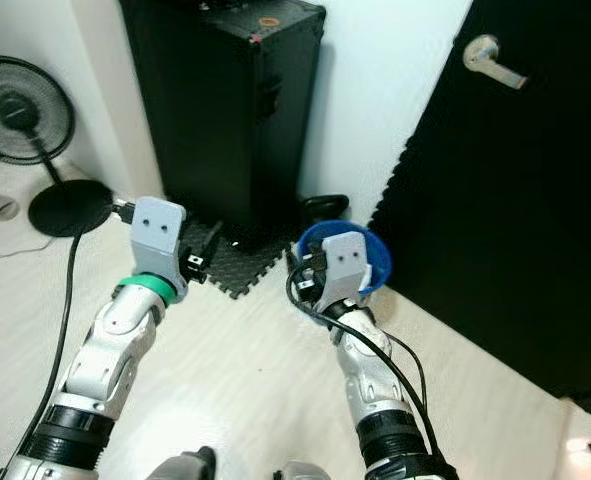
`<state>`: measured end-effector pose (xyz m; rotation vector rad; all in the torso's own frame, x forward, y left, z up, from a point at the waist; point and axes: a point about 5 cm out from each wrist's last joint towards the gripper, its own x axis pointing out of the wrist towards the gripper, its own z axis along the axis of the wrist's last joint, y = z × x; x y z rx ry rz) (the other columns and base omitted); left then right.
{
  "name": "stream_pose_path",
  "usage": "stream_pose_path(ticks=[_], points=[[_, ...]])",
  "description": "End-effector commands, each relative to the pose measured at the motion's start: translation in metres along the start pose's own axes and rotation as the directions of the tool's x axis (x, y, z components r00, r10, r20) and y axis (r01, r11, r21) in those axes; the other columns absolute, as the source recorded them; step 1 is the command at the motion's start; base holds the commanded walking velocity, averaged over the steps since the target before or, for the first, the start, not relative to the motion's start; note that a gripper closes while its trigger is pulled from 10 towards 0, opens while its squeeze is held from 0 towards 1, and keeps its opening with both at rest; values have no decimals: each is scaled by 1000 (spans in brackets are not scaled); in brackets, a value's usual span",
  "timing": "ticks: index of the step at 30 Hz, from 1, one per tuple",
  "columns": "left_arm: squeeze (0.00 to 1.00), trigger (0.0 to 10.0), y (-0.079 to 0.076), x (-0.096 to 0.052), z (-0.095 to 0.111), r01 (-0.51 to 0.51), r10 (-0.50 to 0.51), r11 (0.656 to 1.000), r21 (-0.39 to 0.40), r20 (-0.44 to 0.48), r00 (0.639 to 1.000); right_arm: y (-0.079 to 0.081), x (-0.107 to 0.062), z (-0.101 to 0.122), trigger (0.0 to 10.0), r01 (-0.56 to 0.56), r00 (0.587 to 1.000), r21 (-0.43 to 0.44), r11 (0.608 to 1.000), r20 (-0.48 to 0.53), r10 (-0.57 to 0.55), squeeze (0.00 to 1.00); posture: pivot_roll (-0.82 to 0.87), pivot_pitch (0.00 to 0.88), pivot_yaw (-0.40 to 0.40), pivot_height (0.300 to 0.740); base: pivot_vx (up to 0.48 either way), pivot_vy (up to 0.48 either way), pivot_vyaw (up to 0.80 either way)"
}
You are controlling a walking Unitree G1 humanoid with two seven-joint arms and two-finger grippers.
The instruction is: Clean up the room
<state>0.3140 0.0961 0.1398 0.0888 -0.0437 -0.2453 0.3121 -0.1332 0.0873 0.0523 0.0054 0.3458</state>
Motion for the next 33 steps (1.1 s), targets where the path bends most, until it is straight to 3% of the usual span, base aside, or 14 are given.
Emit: stream_pose_path(ticks=[1,33], points=[[0,10000,-3,0,-6,15,-14,1000,7,-24,1000,-2,-2,-3,10000,9,1000,-1,1000,-9,-9,0,-27,0,4,735,0,0,800],[0,10000,-4,-2,-14,6,-6,1000,16,-50,999,-3,-3,-12,10000,-5,1000,-10,1000,-29,4,0,-30,0,-9,735,0,0,797]])
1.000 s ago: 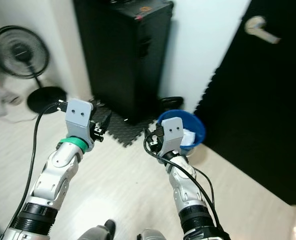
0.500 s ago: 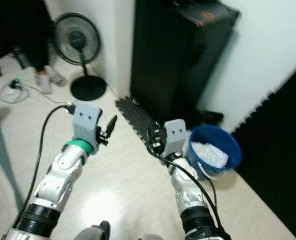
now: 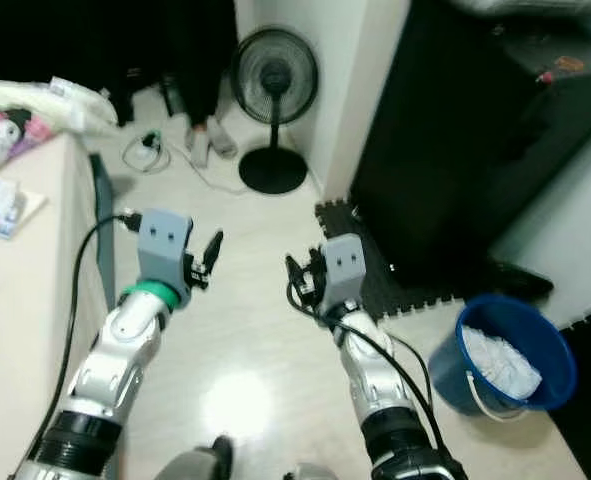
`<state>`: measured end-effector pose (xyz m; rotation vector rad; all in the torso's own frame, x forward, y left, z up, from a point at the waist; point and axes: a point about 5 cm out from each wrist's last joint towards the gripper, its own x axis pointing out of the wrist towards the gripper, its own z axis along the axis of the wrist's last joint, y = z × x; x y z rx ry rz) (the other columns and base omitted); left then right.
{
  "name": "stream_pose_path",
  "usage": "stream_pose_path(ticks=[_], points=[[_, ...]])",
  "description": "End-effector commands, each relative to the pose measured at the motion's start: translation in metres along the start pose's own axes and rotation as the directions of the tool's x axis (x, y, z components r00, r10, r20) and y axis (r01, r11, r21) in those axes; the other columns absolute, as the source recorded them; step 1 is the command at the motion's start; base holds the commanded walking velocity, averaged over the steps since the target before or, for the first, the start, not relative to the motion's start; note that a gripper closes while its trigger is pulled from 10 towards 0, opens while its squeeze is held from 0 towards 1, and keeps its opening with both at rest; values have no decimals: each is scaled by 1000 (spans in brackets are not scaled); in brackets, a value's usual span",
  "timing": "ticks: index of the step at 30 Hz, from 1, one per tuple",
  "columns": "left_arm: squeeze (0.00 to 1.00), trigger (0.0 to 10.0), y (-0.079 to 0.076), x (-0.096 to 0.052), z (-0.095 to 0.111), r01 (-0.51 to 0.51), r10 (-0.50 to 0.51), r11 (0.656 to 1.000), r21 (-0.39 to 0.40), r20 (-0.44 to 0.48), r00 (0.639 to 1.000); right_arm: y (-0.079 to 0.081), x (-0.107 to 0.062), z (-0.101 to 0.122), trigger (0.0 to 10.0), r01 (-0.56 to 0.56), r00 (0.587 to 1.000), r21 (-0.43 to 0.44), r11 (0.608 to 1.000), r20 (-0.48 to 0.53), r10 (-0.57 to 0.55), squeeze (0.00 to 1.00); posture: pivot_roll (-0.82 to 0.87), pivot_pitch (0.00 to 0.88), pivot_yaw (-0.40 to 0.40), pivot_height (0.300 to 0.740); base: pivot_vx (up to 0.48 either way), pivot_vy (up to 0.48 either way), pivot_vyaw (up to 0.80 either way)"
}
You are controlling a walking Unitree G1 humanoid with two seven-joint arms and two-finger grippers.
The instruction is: Clean up the room
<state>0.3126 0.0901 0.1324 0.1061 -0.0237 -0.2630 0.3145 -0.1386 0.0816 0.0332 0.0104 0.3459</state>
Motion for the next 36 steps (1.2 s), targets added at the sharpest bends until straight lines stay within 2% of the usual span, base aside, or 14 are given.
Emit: stream_pose_path(ticks=[1,5,24,28,36], points=[[0,10000,3,-1,-8,-15,15,1000,1,-29,999,2,-3,-7,10000,-4,1000,7,1000,-20,4,0,-30,0,-9,735,0,0,794],[0,10000,3,0,-7,-23,22,1000,-6,-27,999,1,-3,-5,10000,3,1000,16,1000,-7,-3,0,-35,0,-10,735,156,0,634],[0,10000,0,2,-11,-12,11,1000,-12,-28,1000,-7,-5,-9,10000,23,1000,20,1000,-22,-23,0,-49,0,-13,735,436,0,0],[0,10000,-2,1,-18,3,-3,1000,-5,-45,999,-20,-11,-16,10000,56,997,-4,998,-61,-56,0,-55,0,-13,735,433,0,0],[0,10000,-4,1,-21,11,-11,1000,-7,-52,999,-25,-15,-19,10000,72,995,-8,997,-72,-73,0,-60,0,-9,735,430,0,0]])
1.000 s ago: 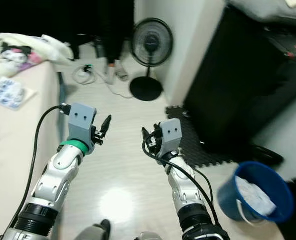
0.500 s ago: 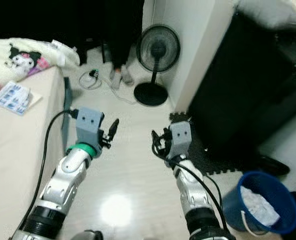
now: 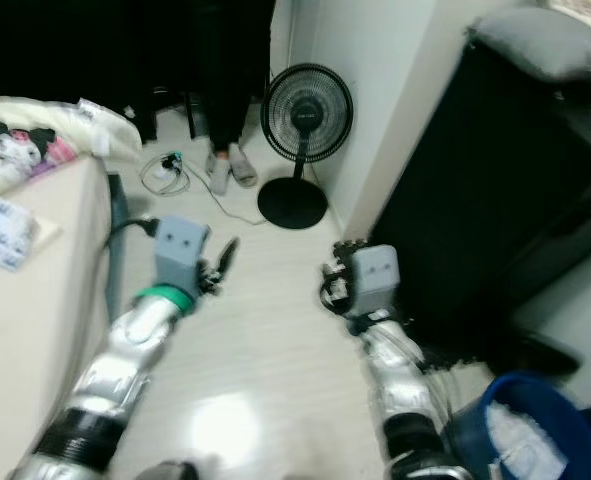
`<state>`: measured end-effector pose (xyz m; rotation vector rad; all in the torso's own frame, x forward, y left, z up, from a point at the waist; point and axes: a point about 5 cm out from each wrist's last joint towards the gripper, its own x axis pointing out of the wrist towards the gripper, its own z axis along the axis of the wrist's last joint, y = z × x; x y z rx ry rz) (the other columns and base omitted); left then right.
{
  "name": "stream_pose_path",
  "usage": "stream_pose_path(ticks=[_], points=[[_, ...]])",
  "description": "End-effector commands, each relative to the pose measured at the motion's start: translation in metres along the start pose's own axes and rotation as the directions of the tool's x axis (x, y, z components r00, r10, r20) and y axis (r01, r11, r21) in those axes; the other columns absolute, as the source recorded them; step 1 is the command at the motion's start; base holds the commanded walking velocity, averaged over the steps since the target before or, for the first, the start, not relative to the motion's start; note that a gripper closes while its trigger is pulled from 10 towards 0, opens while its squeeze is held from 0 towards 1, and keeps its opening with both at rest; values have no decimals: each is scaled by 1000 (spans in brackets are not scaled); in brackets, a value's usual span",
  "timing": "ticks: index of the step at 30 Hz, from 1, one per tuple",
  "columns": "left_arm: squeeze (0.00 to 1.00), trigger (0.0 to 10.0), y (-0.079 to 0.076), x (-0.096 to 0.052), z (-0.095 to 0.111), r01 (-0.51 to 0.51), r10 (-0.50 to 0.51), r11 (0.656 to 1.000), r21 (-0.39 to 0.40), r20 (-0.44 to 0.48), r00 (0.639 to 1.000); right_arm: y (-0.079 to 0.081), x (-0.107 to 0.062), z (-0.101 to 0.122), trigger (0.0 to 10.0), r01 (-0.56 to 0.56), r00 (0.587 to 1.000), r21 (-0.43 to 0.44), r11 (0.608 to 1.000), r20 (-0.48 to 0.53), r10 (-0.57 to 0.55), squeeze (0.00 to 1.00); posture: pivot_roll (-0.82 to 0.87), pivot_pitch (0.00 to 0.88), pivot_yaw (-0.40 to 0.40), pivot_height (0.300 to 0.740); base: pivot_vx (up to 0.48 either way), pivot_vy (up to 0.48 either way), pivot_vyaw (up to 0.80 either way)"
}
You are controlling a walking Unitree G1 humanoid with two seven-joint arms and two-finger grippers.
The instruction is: Clean up the room
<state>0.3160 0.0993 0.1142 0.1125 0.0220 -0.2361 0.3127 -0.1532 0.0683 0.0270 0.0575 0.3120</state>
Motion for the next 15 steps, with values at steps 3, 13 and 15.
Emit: stream_pose_path(ticks=[3,13,15], points=[[0,10000,-13,0,-2,37,-37,999,-8,-3,999,-10,-8,-8,10000,33,999,-9,999,-28,-33,0,-59,0,-12,735,428,0,0],[0,10000,-14,-1,-4,38,-38,999,-14,-1,999,-10,-9,-10,10000,25,999,-10,1000,-31,-26,0,-58,0,-18,735,423,0,0],[0,10000,-15,-1,-4,38,-38,999,-15,-1,999,-10,-9,-10,10000,25,999,-10,1000,-31,-25,0,-58,0,-19,735,424,0,0]])
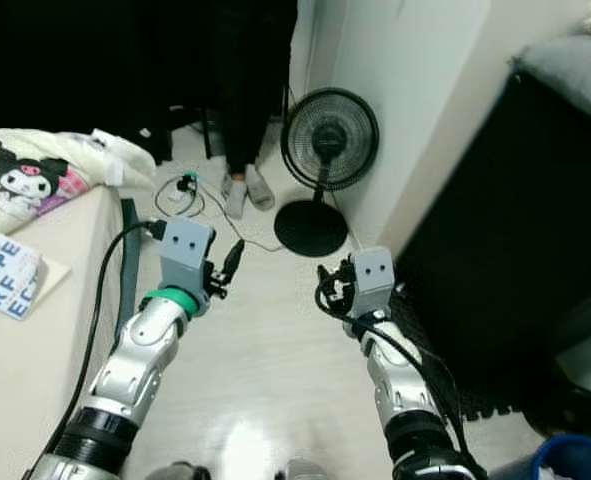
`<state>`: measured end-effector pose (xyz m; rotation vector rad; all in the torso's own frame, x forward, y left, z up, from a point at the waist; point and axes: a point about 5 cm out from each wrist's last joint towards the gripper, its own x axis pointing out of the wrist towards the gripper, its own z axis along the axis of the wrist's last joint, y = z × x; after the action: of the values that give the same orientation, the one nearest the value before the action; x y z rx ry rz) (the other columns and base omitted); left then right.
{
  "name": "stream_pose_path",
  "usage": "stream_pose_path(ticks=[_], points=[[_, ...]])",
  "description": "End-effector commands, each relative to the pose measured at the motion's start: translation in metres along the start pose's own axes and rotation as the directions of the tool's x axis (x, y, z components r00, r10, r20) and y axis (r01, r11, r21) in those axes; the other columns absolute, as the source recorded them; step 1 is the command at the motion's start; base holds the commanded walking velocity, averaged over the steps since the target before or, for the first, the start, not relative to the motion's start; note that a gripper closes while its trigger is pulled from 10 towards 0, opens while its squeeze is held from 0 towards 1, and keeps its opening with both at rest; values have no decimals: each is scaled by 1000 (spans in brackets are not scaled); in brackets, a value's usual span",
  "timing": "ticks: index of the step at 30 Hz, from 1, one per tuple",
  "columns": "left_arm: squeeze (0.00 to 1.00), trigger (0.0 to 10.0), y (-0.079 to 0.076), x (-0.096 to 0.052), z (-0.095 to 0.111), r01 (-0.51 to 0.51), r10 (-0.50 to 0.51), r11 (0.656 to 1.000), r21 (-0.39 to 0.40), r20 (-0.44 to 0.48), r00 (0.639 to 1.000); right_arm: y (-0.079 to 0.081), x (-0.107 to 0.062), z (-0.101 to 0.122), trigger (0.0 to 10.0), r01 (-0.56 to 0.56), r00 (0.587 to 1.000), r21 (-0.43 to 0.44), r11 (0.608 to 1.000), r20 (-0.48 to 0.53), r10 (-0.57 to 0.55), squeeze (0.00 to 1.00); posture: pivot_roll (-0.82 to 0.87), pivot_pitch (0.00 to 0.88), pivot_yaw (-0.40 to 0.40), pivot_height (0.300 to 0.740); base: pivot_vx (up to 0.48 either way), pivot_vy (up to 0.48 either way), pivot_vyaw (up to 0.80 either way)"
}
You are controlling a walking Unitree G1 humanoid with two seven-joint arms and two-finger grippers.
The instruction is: Clean up the room
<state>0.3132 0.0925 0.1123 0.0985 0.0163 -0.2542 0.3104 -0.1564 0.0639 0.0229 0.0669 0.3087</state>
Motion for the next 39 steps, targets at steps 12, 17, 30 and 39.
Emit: stream_pose_path(ticks=[12,17,30,39], points=[[0,10000,-7,0,-2,20,-20,1000,-2,-6,1000,-7,-6,-7,10000,20,999,-6,1000,-26,-20,0,-58,0,-18,735,423,0,0],[0,10000,-8,1,-2,24,-24,1000,0,-3,1000,-6,-5,-8,10000,20,999,-8,1000,-29,-20,0,-60,0,-17,735,420,0,0],[0,10000,-8,3,-1,29,-29,1000,0,-11,1000,-4,-6,-9,10000,25,999,-20,999,-27,-26,0,-63,0,-2,735,263,0,468],[0,10000,-9,4,1,36,-36,999,-2,-10,999,-4,-7,-9,10000,25,1000,7,1000,-17,-25,0,-65,0,5,735,0,0,410]])
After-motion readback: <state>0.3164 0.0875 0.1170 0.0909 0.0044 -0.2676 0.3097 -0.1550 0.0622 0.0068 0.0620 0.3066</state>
